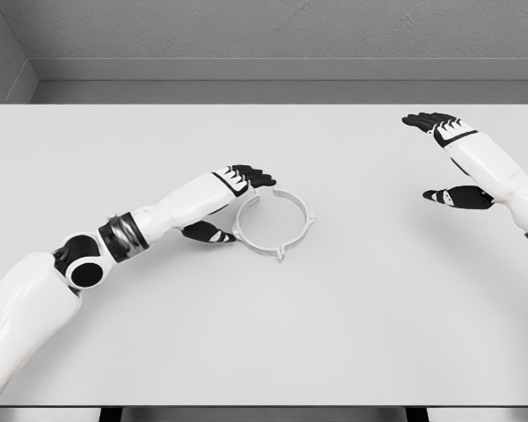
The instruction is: Assemble PVC drainage pipe clamps
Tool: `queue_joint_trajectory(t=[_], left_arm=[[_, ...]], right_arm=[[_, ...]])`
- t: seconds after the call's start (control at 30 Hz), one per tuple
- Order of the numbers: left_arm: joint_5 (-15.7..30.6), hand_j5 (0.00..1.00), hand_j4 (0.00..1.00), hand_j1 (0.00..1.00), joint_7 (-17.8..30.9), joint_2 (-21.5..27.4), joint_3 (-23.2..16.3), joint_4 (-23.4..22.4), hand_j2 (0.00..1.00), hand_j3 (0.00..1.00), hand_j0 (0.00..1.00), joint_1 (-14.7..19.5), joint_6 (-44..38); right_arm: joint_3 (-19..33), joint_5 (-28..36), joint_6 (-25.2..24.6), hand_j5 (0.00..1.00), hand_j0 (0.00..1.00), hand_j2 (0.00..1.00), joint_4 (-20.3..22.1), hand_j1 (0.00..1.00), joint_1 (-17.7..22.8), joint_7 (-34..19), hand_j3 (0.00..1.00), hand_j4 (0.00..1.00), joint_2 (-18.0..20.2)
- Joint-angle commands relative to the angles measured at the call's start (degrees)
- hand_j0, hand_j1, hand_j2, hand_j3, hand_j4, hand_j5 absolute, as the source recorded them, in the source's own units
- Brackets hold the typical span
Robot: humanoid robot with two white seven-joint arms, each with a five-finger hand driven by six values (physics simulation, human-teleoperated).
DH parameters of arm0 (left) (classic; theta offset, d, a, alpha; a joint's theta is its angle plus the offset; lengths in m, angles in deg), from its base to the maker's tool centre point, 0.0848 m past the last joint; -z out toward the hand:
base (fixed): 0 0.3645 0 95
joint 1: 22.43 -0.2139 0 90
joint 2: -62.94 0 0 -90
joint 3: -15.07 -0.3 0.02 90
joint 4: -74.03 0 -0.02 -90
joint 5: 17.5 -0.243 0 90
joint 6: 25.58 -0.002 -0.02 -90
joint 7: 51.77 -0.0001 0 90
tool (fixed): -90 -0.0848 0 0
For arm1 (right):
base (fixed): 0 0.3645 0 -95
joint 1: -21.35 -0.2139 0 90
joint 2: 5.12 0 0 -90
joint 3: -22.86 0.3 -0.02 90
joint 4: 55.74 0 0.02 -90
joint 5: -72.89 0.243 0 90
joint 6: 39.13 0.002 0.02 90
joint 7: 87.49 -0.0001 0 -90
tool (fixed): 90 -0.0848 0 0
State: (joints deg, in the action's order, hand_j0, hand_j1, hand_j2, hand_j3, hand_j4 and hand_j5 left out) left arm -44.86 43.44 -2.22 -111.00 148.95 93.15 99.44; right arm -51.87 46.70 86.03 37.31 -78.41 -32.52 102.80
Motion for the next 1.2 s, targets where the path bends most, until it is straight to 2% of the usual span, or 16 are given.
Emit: queue_joint_trajectory(t=[0.0,1.17], left_arm=[[0.2,1.00,1.00,1.00,0.0,-0.1,0.0,-0.3,1.00,1.00,1.00,0.0,0.0],[-0.4,1.00,1.00,1.00,0.1,-2.2,-0.1,-2.8,1.00,1.00,1.00,0.4,0.0]], right_arm=[[0.0,0.4,-0.2,1.00,1.00,1.00,0.0,1.00,0.0,0.0,1.00,1.00,0.0],[0.0,0.4,-0.2,1.00,1.00,1.00,0.0,1.00,0.0,0.0,1.00,1.00,0.1]])
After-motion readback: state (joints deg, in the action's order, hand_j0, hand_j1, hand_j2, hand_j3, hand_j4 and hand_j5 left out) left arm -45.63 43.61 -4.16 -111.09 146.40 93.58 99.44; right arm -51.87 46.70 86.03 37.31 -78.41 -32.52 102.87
